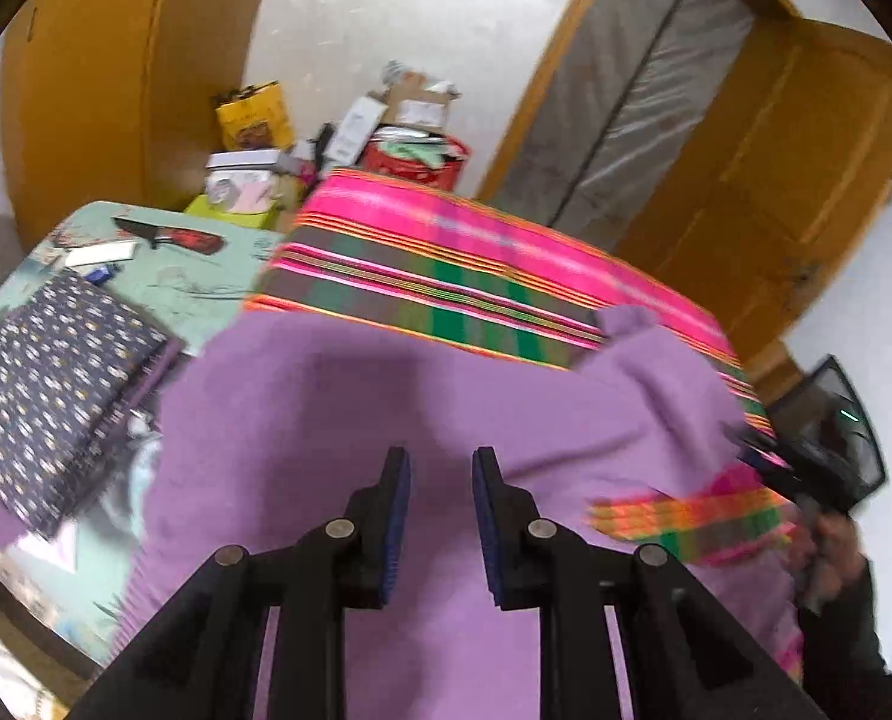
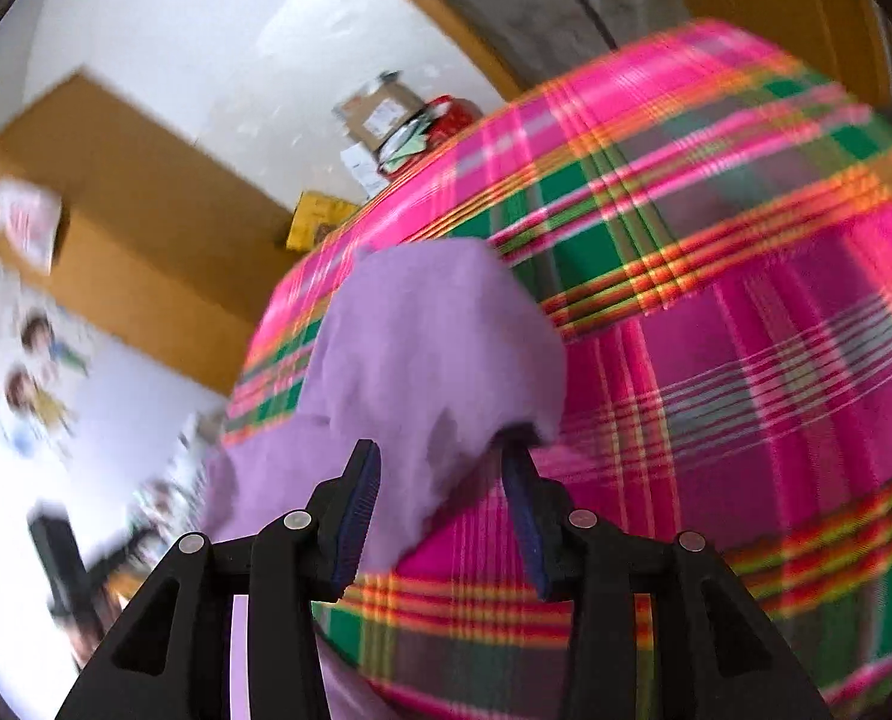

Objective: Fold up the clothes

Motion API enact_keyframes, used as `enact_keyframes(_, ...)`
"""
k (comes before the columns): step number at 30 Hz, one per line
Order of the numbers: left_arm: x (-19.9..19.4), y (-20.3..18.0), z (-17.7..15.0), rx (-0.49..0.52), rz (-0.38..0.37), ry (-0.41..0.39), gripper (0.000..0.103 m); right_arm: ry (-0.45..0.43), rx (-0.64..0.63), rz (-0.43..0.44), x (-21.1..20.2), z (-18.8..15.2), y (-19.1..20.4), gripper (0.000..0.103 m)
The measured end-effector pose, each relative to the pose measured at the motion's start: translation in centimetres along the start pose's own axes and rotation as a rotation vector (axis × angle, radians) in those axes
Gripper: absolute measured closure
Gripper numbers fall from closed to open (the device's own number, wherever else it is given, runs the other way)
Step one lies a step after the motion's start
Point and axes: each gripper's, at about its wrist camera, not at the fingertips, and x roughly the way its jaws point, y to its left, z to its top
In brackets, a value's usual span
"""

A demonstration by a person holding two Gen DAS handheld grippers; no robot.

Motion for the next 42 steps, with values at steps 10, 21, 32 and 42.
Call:
enact_keyframes(10, -3.5, -3.7, -5.2, 0.009, -0.104, -0.072, 0.081, -0.142, -0.183, 0.040, -1.3, -0.2, 6.0, 0.100)
enact_keyframes(21, -6.6, -1.4, -6.3, -0.130, -0.116, -0.182, 0.081, 0.044, -0.639, 0.255, 0.5, -9.5, 21.2, 0.097)
enact_keyframes(32, -6.2, 1.2, -7.7, -0.198, -0.070, -0.165, 0.081, 0.354, -0.710, 0.274, 4.0, -15.8, 18.7, 0.063)
enact_keyframes(42, -4.7, 1.1, -8.2, -0.198, -0.083, -0.130, 0.081, 0.145, -0.312, 0.122, 3.5, -6.4, 10.5, 0.060)
